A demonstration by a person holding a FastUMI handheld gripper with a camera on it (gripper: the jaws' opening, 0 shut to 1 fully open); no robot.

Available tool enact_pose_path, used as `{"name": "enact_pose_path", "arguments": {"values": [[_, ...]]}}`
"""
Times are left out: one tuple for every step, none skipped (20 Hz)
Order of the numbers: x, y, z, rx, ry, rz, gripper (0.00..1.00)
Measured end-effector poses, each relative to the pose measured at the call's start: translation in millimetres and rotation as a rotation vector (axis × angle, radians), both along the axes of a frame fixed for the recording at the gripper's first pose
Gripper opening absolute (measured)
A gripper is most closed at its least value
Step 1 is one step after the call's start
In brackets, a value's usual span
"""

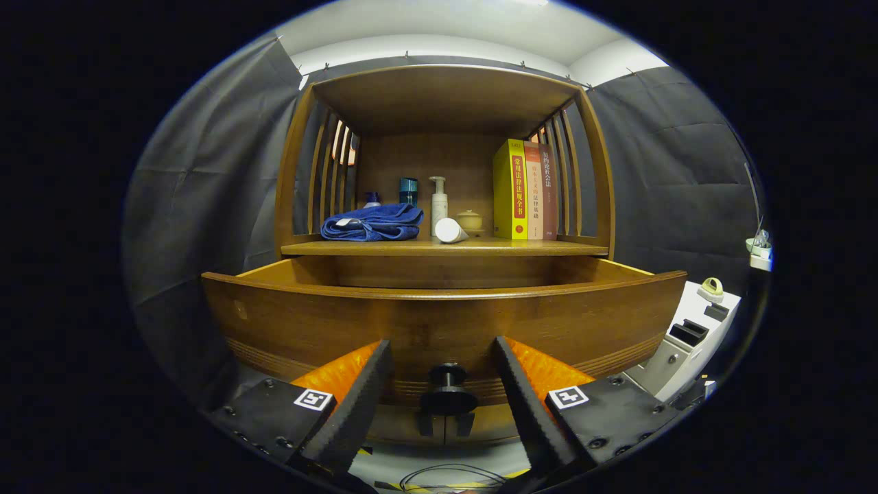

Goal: Pull open the drawer, take out the items inside it, and place them on the countertop above the cabinet.

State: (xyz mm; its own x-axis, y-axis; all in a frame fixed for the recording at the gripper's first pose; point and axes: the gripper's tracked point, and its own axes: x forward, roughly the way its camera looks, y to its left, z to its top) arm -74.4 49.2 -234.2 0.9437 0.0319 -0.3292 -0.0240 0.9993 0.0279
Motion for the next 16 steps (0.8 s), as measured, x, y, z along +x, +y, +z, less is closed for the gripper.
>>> {"name": "enact_pose_path", "arguments": {"values": [[3,0,0,0.006,0.002,-0.001,0.99],[6,0,0,0.003,0.001,0.001,0.99],[10,0,1,-0.004,-0.006,0.003,0.99],[15,0,2,-0.011,-0.011,0.007,0.99],[19,0,2,-0.015,-0.009,0.007,0.99],[22,0,-3,-0.021,0.0,0.01,0.99],[28,0,-2,-0.031,0.005,0.011,0.99],[30,0,-7,-0.035,0.013,0.012,0.99],[35,1,-7,-0.039,0.019,0.012,0.99],[39,1,-9,-0.037,0.022,0.011,0.99],[44,1,-12,-0.033,0.028,0.009,0.99],[49,1,-13,-0.031,0.03,0.009,0.99],[53,1,-14,-0.032,0.034,0.01,0.99],[57,1,-17,-0.032,0.037,0.011,0.99],[62,1,-20,-0.033,0.039,0.011,0.99],[66,1,-21,-0.032,0.043,0.011,0.99]]}}
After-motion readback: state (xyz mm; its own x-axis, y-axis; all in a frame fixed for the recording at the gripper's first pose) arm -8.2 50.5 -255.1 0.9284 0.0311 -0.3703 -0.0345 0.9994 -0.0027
